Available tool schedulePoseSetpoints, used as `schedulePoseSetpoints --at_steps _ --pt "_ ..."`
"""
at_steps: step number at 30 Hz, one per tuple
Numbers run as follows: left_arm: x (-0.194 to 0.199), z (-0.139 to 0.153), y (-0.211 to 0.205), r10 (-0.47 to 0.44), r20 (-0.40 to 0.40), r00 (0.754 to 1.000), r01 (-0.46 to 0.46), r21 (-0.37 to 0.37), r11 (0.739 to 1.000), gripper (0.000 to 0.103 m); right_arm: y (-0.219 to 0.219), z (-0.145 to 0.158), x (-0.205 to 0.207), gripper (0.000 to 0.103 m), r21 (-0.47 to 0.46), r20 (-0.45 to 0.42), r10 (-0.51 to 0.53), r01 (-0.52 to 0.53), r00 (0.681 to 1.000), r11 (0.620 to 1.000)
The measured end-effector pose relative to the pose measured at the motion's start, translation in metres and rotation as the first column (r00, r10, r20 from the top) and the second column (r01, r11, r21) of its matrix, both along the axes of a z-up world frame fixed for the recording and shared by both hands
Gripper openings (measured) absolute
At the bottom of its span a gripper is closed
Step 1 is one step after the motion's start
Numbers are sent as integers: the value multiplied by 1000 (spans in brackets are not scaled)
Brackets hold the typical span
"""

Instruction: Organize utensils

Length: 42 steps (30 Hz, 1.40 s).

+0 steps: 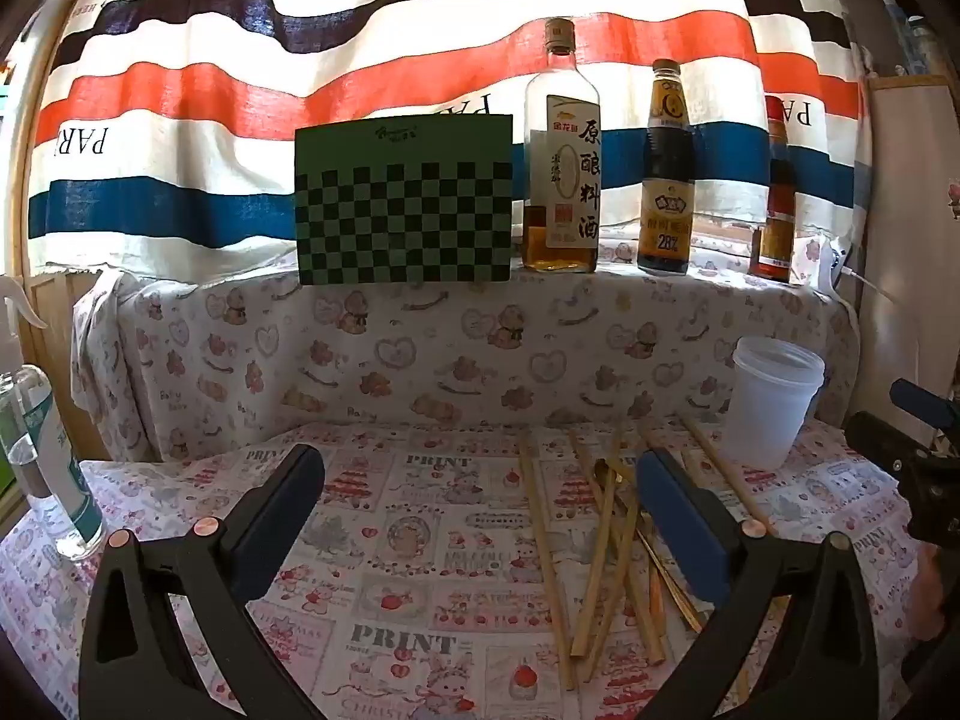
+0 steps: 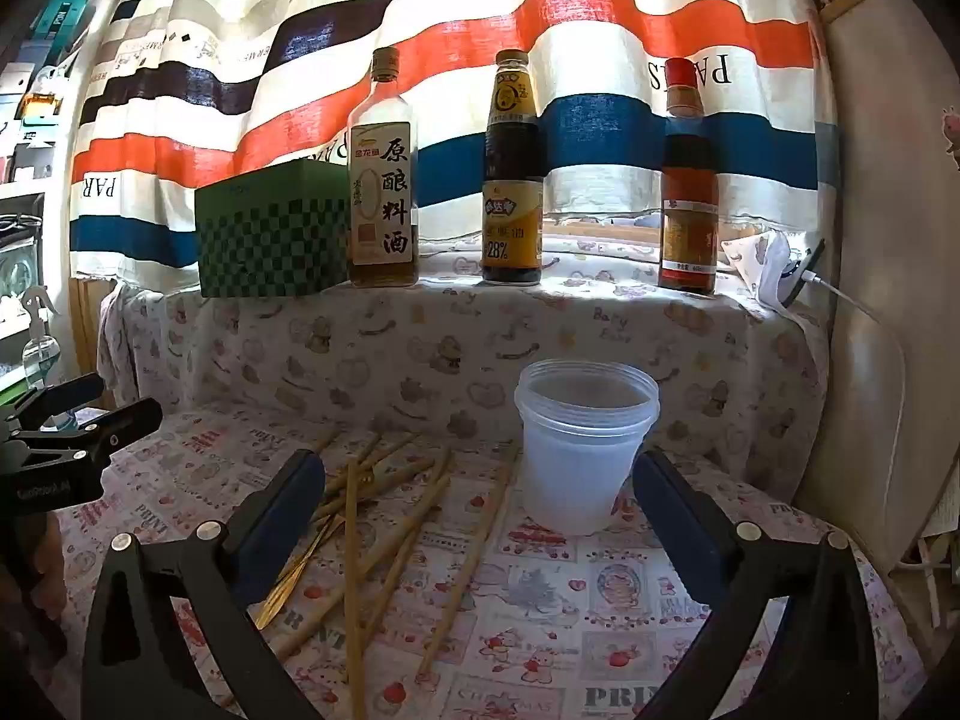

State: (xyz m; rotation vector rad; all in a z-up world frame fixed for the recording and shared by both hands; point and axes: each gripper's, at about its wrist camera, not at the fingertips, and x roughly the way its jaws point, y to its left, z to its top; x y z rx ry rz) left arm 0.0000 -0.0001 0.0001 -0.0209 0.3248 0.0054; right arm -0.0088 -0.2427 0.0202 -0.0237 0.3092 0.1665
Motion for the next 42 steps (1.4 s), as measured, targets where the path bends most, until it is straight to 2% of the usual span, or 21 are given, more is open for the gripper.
schedulePoseSetpoints --at_steps 11,35,42 --pt "0 5 -8 25 -6 1000 -25 -10 1000 103 0 0 1 103 -8 -5 -1 1 1000 1000" --pt "-3 5 -4 -14 15 1000 14 14 1000 103 -5 0 2 103 -11 -9 -14 14 1000 1000" --pt "-3 4 -1 18 19 1000 -18 6 1000 103 -1 -1 2 103 -11 -12 -14 14 1000 1000"
